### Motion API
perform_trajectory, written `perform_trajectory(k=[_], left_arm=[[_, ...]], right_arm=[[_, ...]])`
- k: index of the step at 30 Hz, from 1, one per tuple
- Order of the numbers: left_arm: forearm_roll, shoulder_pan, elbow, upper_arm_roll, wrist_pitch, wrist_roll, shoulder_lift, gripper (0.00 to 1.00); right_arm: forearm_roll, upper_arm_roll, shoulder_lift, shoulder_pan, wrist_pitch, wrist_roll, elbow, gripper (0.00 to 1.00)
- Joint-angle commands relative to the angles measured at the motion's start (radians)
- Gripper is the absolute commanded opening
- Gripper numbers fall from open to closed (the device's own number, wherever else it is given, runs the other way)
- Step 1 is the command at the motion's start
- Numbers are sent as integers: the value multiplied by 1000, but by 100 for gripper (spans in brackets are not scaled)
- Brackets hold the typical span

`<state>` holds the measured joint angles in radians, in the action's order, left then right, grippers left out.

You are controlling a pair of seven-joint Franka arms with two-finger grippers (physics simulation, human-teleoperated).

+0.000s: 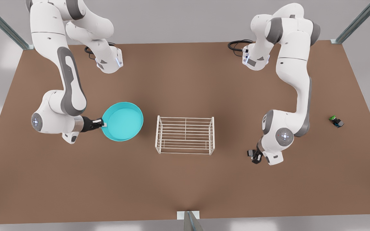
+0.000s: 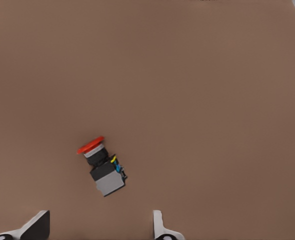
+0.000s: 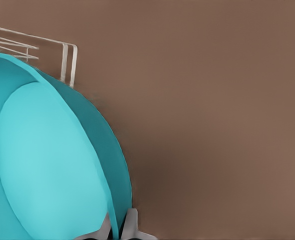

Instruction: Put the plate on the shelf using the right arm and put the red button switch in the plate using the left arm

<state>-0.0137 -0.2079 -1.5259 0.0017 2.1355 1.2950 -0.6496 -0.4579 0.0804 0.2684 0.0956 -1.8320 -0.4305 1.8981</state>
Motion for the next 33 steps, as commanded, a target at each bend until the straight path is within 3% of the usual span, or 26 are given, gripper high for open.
perform_trajectory(k=[1,11,19,27,29,33], left_arm=[[4,1,-16,1,136,507,-15,100],[43,-2,-146,6,251,538,-19,100],[43,-1,-146,15,328,541,-81,100],[67,-2,-162,21,359,561,-101,98],[67,-1,-162,26,369,570,-105,60],[87,-1,-166,30,369,572,-104,42]], right_arm=[[4,-16,-2,1,85,84,-14,19],[-34,-183,12,18,103,328,-119,19],[-87,-188,110,202,-3,504,-212,19],[-108,-188,235,271,-113,596,-332,19],[-111,-186,253,288,-127,599,-343,19],[-127,-185,273,308,-155,621,-356,19]])
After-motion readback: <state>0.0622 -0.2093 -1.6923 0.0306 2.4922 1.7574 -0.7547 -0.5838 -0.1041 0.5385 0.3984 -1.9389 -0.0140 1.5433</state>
